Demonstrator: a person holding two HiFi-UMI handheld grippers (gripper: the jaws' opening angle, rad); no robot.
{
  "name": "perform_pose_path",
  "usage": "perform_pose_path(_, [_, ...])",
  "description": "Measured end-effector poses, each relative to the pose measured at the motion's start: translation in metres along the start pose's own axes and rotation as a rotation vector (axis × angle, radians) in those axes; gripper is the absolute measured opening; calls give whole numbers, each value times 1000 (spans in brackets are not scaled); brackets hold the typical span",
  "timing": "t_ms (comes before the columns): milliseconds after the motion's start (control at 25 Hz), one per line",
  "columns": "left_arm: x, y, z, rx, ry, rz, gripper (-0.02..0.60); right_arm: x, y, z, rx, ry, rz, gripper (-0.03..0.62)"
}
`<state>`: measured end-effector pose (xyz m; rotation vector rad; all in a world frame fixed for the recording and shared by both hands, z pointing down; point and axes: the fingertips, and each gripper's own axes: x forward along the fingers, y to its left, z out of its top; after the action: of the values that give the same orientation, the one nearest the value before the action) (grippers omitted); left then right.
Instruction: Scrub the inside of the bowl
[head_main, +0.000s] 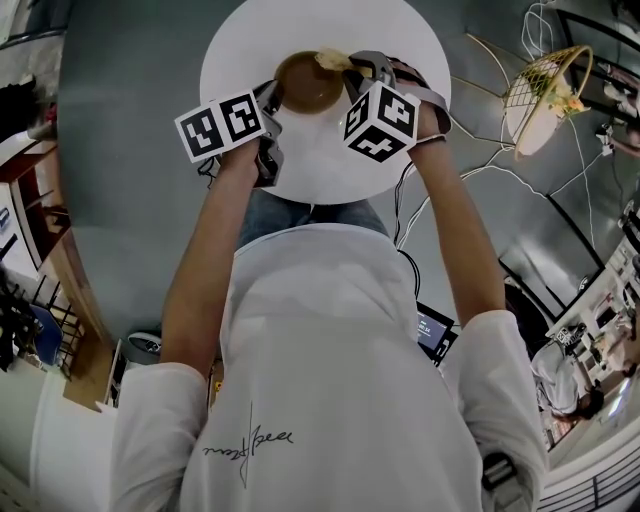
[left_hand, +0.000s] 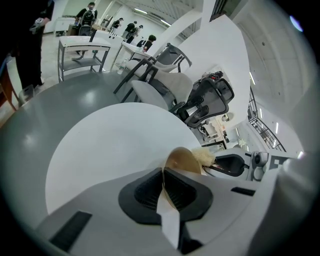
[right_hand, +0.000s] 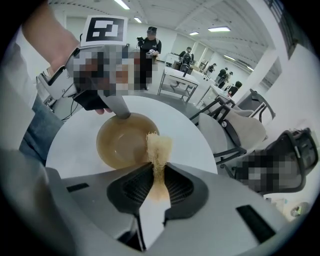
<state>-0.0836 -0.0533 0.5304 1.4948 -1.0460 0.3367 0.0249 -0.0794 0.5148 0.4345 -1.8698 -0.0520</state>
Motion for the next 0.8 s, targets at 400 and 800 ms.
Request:
perform_pose_path(400, [1, -1, 0, 3, -4, 2, 14, -6, 6, -13, 86, -3, 6, 83])
perform_pose_path(800, [1, -2, 0, 8, 1, 11, 14, -13, 16, -22, 242, -42, 18, 83])
